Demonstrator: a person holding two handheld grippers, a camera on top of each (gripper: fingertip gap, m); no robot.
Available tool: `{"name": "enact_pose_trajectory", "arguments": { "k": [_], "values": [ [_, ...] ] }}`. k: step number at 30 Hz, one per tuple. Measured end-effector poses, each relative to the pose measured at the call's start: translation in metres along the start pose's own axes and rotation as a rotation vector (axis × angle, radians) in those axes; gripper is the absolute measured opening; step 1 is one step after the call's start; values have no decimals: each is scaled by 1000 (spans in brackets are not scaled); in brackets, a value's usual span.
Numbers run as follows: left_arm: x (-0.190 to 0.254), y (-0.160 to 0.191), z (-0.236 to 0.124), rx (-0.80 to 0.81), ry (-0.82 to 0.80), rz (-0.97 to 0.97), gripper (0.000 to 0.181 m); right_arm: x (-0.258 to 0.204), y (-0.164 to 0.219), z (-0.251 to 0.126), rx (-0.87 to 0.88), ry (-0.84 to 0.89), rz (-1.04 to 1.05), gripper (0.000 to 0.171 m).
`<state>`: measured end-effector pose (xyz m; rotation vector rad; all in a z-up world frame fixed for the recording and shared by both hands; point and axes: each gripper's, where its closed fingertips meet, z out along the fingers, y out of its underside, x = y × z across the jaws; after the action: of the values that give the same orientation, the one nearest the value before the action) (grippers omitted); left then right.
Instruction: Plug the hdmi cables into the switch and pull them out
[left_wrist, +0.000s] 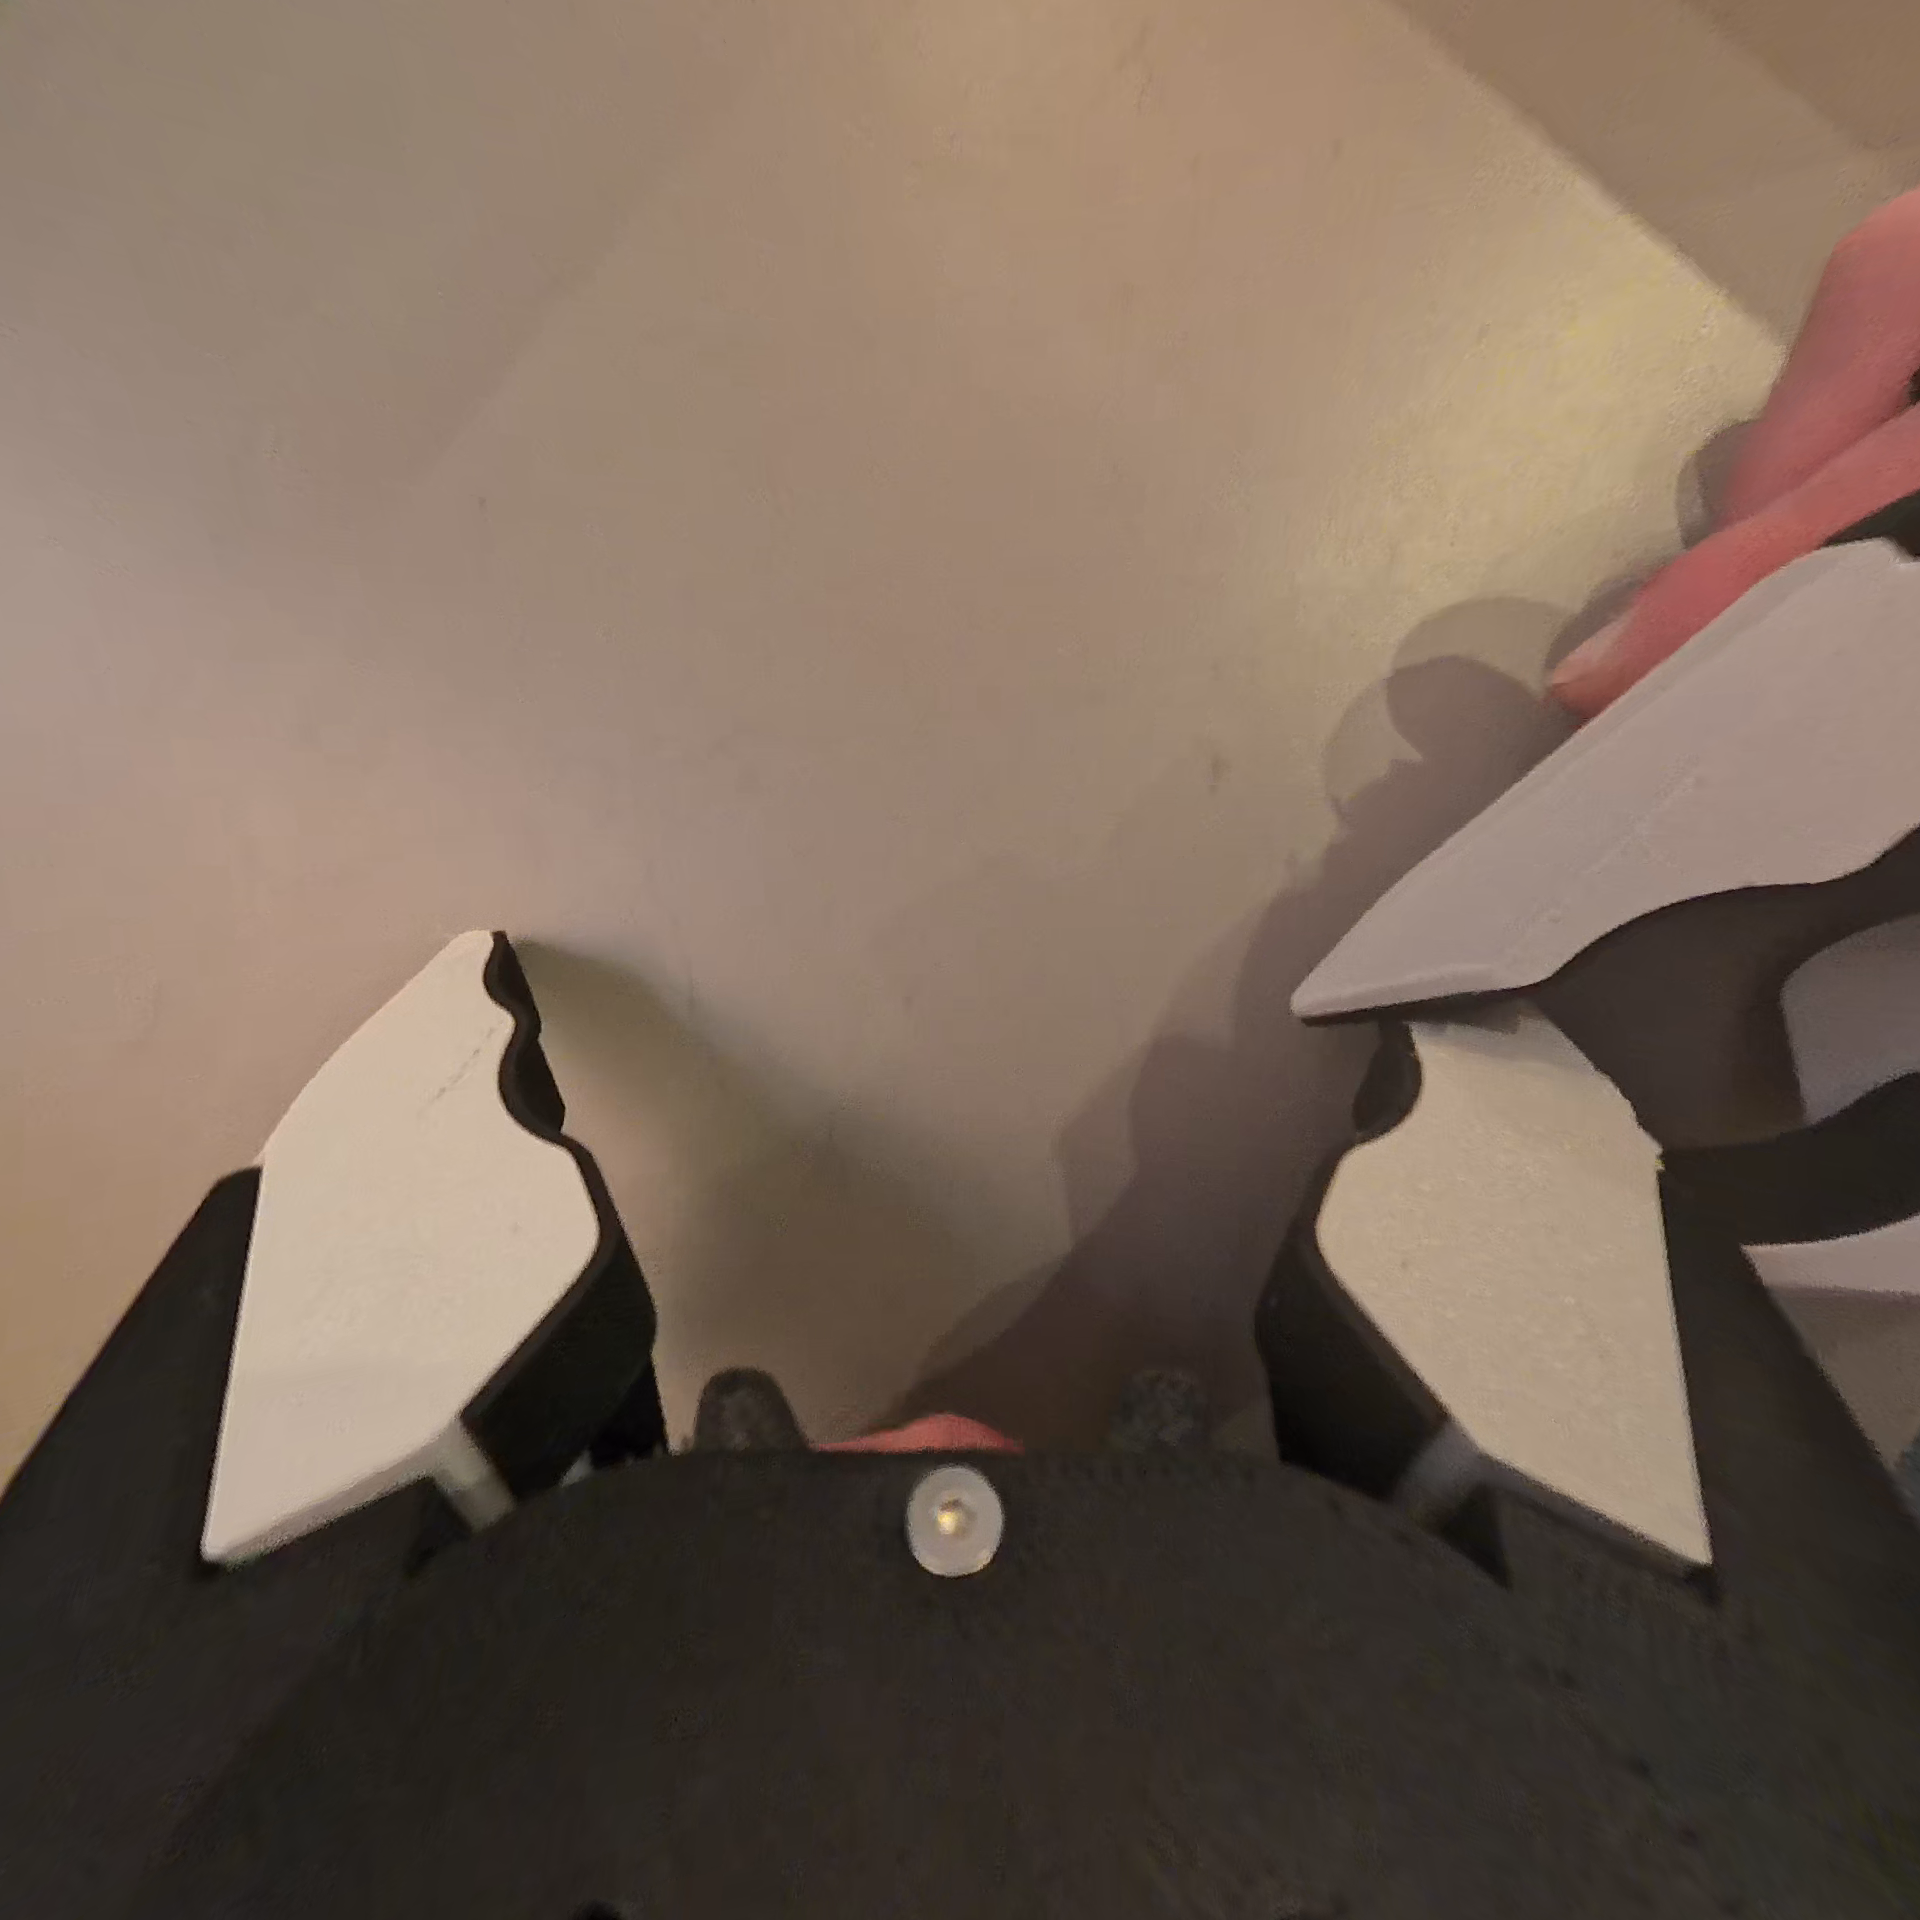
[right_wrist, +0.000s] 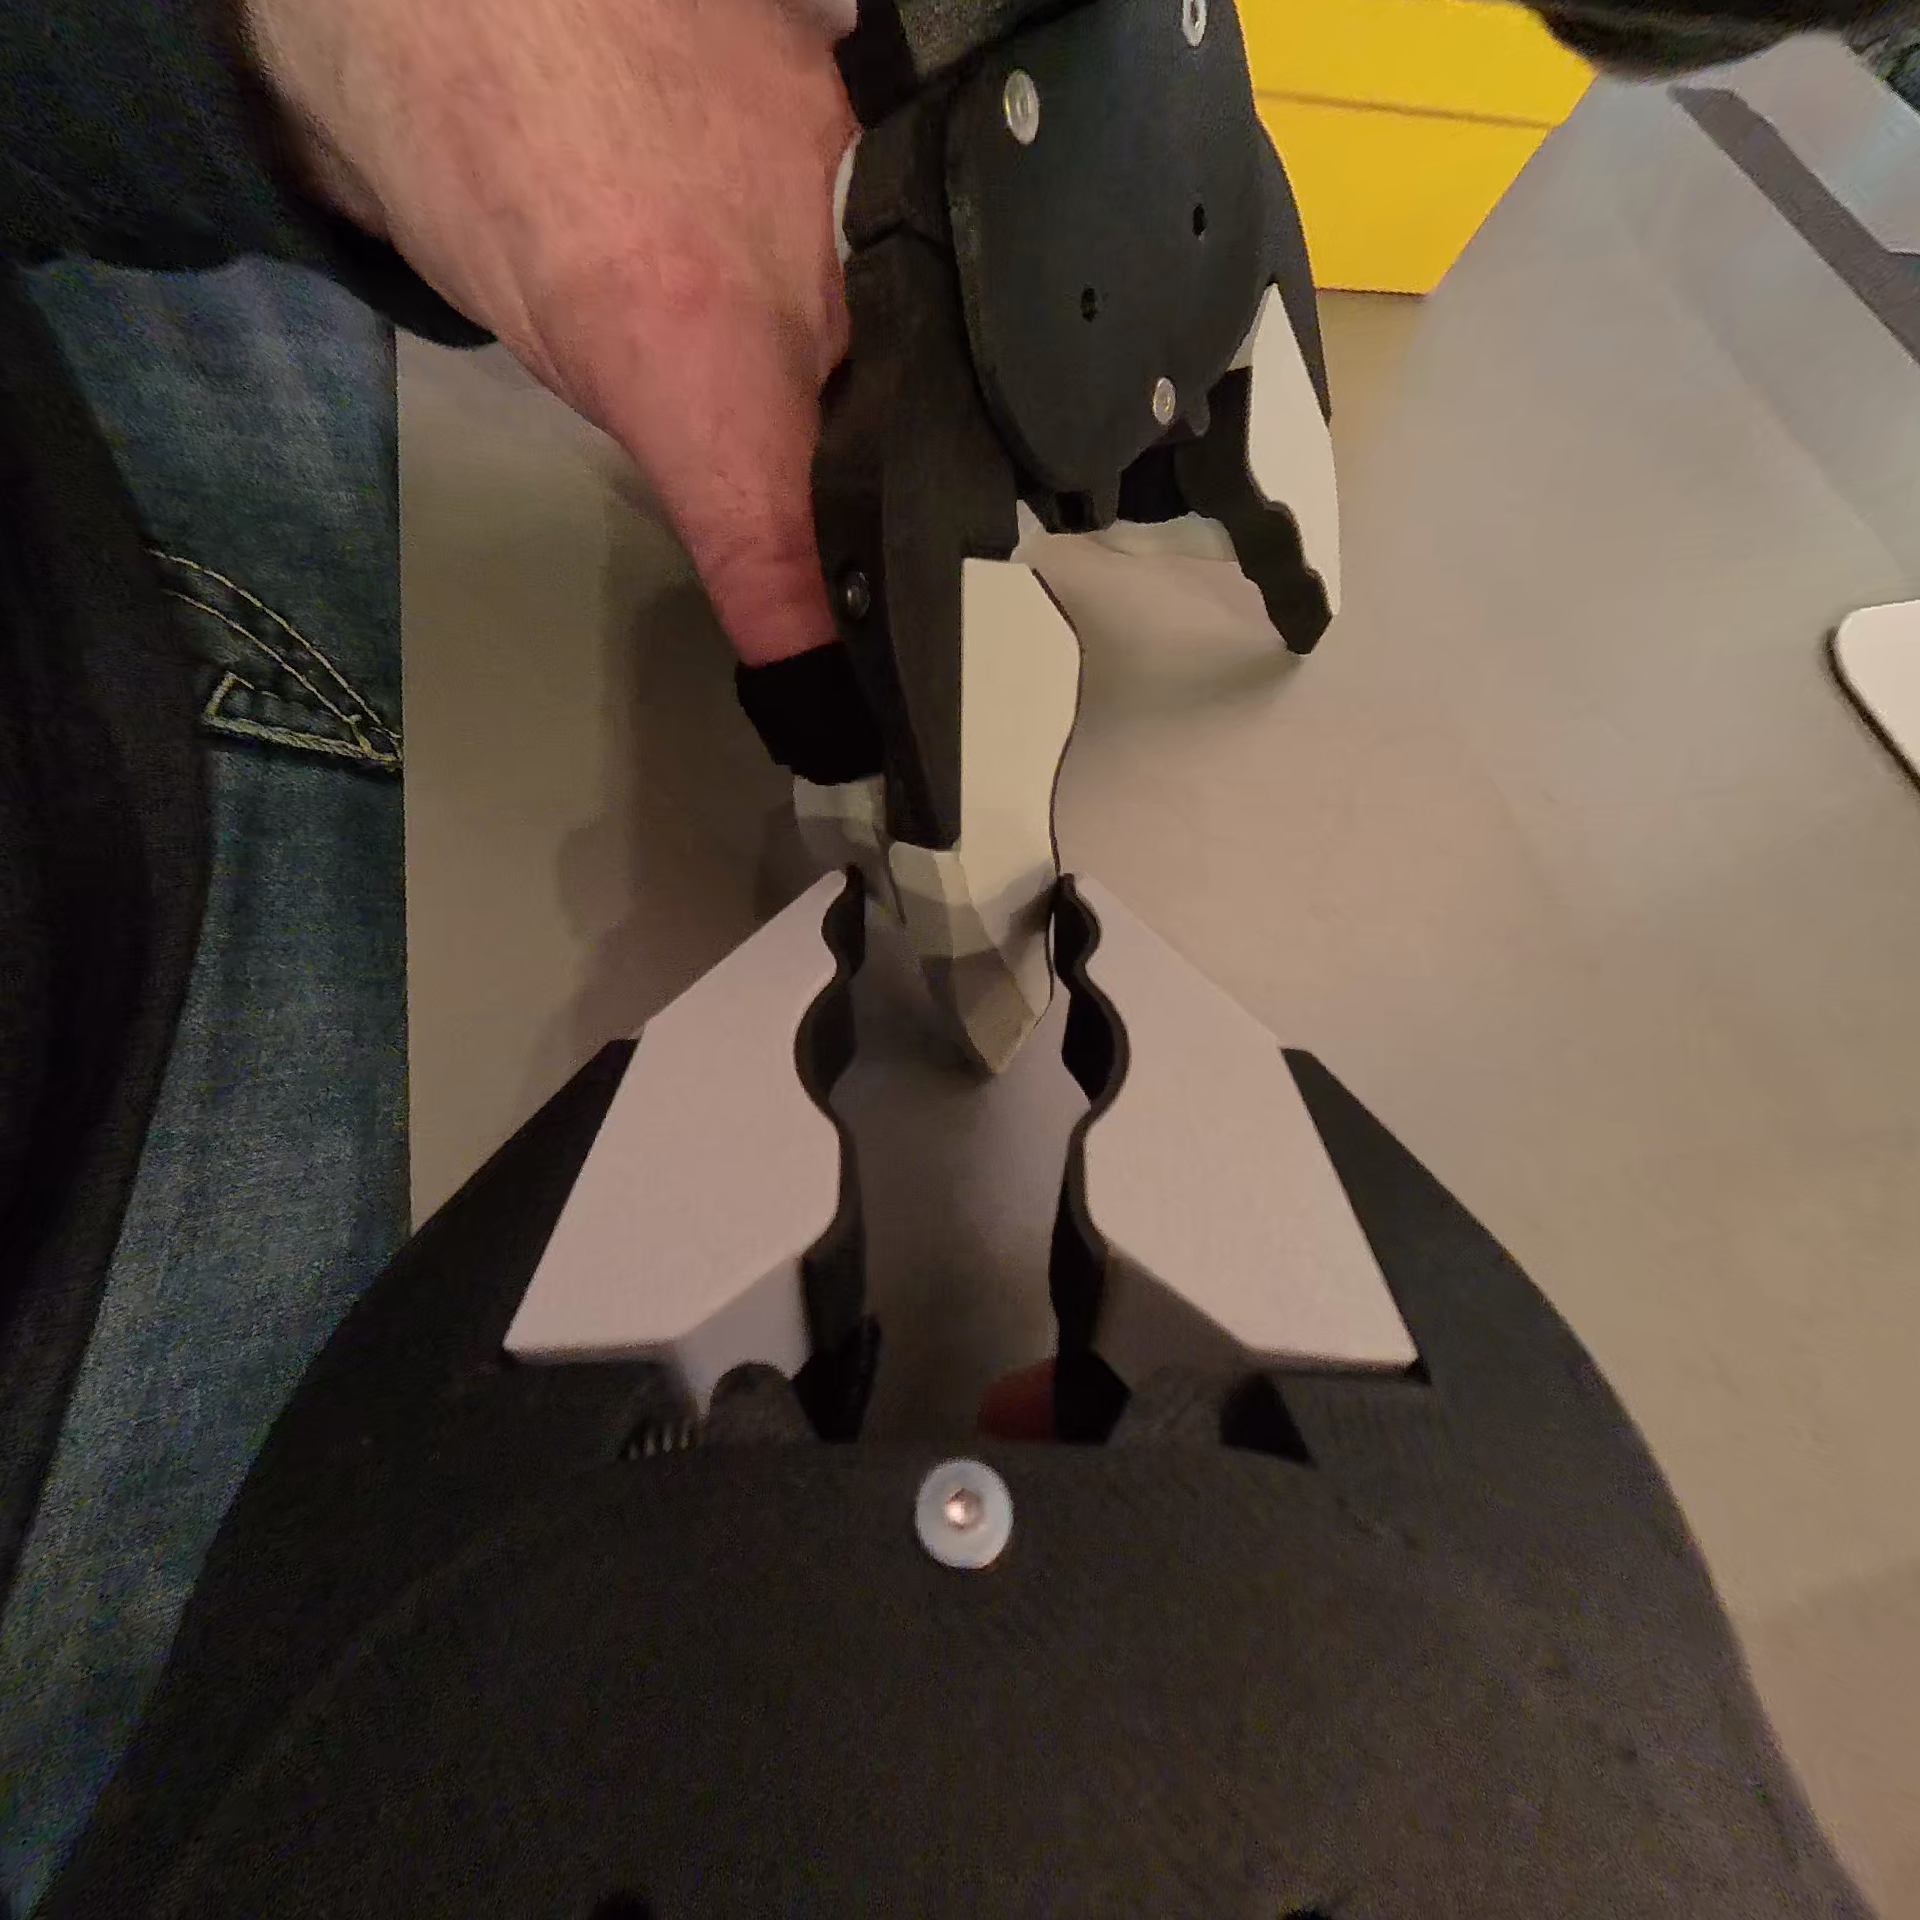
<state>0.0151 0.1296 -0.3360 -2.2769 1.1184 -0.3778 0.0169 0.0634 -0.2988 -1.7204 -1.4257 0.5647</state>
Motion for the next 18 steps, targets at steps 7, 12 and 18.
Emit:
{"name": "enact_pose_trajectory", "arguments": {
  "k": [7, 12, 18],
  "values": [
    [12, -42, -68, 192, -11, -18, 136, 22, -43, -113, 236, 217, 81, 70],
    [-64, -54, -216, 361, -413, 53, 121, 109, 1, -297, 208, 790, 191, 68],
    [-207, 82, -314, 105, -753, -195, 146, 159, 160, -407, -140, 1120, 453, 98]
  ]
}}
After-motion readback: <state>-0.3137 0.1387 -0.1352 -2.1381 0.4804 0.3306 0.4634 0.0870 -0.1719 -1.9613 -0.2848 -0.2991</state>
